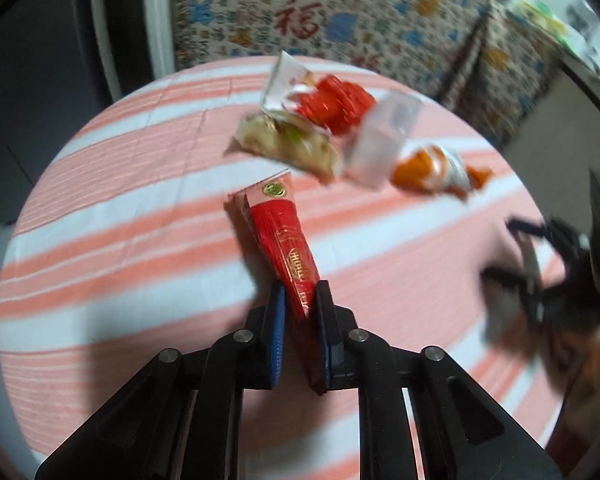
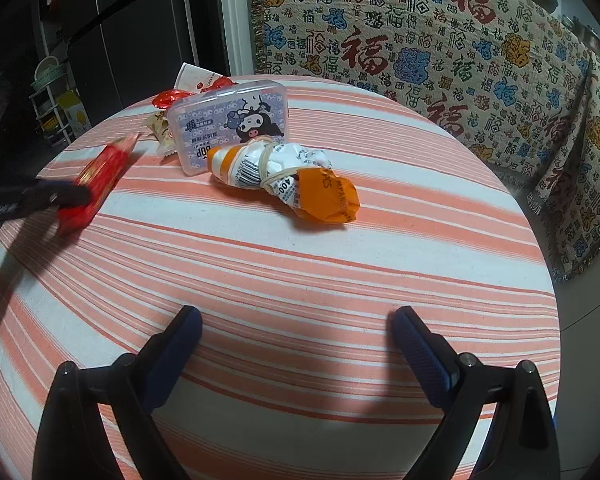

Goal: Collect trash

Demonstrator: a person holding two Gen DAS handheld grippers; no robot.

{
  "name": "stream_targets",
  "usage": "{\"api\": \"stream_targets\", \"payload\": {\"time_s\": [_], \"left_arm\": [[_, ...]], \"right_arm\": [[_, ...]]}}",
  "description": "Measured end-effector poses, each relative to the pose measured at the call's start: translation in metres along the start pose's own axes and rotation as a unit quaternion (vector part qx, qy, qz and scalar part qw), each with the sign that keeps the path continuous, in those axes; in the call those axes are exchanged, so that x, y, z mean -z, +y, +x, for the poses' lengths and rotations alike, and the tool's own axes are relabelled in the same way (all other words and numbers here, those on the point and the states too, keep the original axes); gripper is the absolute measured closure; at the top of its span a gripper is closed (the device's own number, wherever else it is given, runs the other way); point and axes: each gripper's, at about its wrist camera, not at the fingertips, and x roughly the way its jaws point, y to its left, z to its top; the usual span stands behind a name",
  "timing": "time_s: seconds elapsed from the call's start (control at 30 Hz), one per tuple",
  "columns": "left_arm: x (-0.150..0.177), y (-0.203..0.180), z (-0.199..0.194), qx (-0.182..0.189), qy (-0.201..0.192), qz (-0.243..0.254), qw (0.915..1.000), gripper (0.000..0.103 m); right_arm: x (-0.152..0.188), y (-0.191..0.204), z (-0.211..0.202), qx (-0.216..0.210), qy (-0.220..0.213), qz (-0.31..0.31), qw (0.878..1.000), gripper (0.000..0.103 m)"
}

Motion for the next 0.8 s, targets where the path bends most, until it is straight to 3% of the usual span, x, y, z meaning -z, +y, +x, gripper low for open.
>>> {"api": "stream_targets", "payload": {"time_s": [0.07,0.1,0.13,0.17,0.33,0.43,0.53,0.6,0.7,0.73,0.8], "left_arm": [[0.008,-0.002,-0.002,0.001,-0.007,-0.006,1.0,0.064],[0.01,-0.002,0.0,0.003,-0.012,-0.014,0.9998,0.036],[0.012,-0.004,0.002,-0.002,-0.018,-0.018,0.9997,0.017],[0.015,-0.006,0.006,-0.013,-0.022,-0.02,0.9995,0.014],[0.019,-0.024,0.017,-0.072,-0.031,-0.001,0.9969,0.014],[0.02,-0.02,0.017,-0.084,-0.042,-0.012,0.9955,0.014],[0.026,-0.015,0.014,-0.092,-0.042,-0.013,0.9947,0.014],[0.03,-0.009,0.011,-0.097,-0.042,-0.017,0.9943,0.013],[0.036,0.0,0.006,-0.102,-0.042,-0.028,0.9935,0.013],[0.037,0.001,0.005,-0.102,-0.043,-0.03,0.9935,0.013],[0.038,0.001,0.005,-0.099,-0.045,-0.032,0.9935,0.015]], "right_arm": [[-0.001,-0.007,-0.005,-0.019,-0.009,0.013,1.0,0.005],[-0.002,-0.01,-0.006,-0.024,-0.014,0.016,0.999,0.005],[-0.005,-0.014,-0.01,-0.022,-0.023,0.01,0.999,0.005],[-0.011,-0.016,-0.013,-0.015,-0.03,-0.004,0.999,0.005],[-0.049,-0.012,0.004,-0.014,0.003,-0.1,0.995,0.005],[-0.069,-0.01,0.019,-0.021,0.008,-0.127,0.992,0.006],[-0.074,-0.01,0.025,-0.098,0.041,-0.106,0.989,0.049],[-0.067,-0.001,0.019,-0.13,0.058,-0.101,0.985,0.049],[-0.049,0.017,0.001,-0.209,0.094,-0.092,0.969,0.05],[-0.043,0.022,-0.008,-0.212,0.091,-0.094,0.969,0.048],[-0.041,0.026,-0.018,-0.182,0.073,-0.098,0.976,0.034]]}}
